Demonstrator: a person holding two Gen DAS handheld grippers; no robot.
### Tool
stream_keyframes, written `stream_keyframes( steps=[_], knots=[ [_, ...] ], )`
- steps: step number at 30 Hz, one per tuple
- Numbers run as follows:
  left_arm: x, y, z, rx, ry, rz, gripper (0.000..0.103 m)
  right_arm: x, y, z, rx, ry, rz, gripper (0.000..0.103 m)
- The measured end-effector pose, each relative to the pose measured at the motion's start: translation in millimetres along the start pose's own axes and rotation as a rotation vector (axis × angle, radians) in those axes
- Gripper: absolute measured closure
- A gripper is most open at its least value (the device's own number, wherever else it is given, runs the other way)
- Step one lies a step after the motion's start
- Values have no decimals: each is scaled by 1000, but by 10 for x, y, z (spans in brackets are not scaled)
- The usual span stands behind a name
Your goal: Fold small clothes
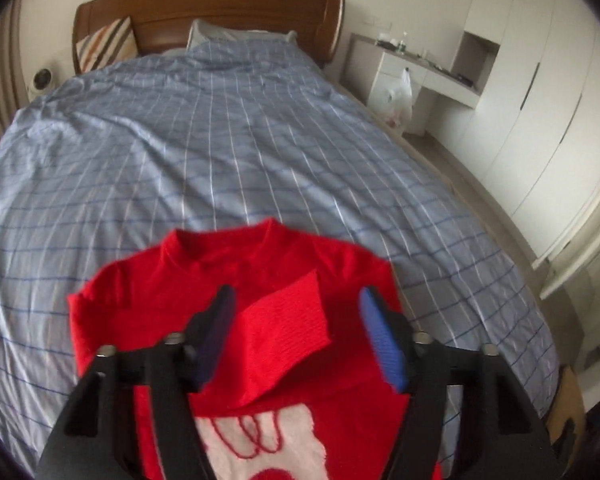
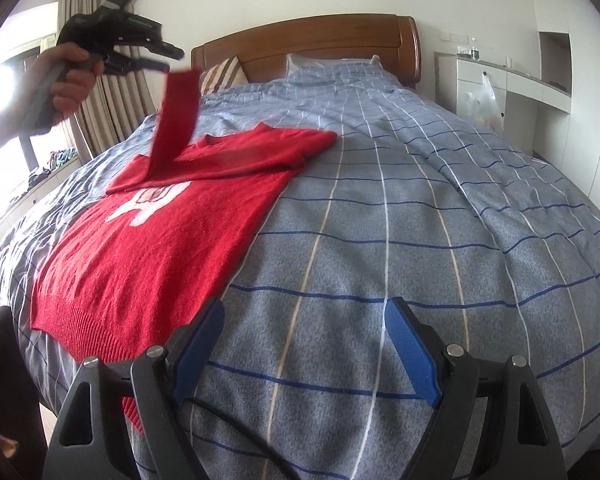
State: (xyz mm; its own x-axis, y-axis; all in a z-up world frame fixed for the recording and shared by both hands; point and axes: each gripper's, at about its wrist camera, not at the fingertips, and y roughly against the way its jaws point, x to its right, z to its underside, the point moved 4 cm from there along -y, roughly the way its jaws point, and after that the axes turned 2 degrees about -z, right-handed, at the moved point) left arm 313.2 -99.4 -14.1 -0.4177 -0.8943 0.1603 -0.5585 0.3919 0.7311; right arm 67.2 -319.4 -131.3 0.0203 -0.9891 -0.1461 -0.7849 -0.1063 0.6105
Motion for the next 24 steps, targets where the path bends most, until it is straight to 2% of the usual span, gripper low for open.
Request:
stream_keyframes(
  steps=[2, 4, 9, 14, 22, 24],
  knots=[
    [0, -21, 269, -25, -4, 17, 29, 16, 11, -4, 3, -7, 3, 21],
    [-132, 35, 565, -51, 15, 3, 29, 29, 23, -11, 5, -12, 2, 21],
    [-745, 311, 1206, -41, 57, -146, 27, 36, -40, -24, -5, -27, -15, 21],
    [-1217, 659, 1756, 27, 144, -288, 20, -46, -90, -1, -17, -1, -18, 21],
    [-1818, 732, 2270, 83, 357, -410, 20, -158, -80, 54, -23, 74, 6, 21],
    [-1879, 710, 2331, 96, 373, -426, 20, -158, -68, 61, -20, 78, 11, 21]
  ],
)
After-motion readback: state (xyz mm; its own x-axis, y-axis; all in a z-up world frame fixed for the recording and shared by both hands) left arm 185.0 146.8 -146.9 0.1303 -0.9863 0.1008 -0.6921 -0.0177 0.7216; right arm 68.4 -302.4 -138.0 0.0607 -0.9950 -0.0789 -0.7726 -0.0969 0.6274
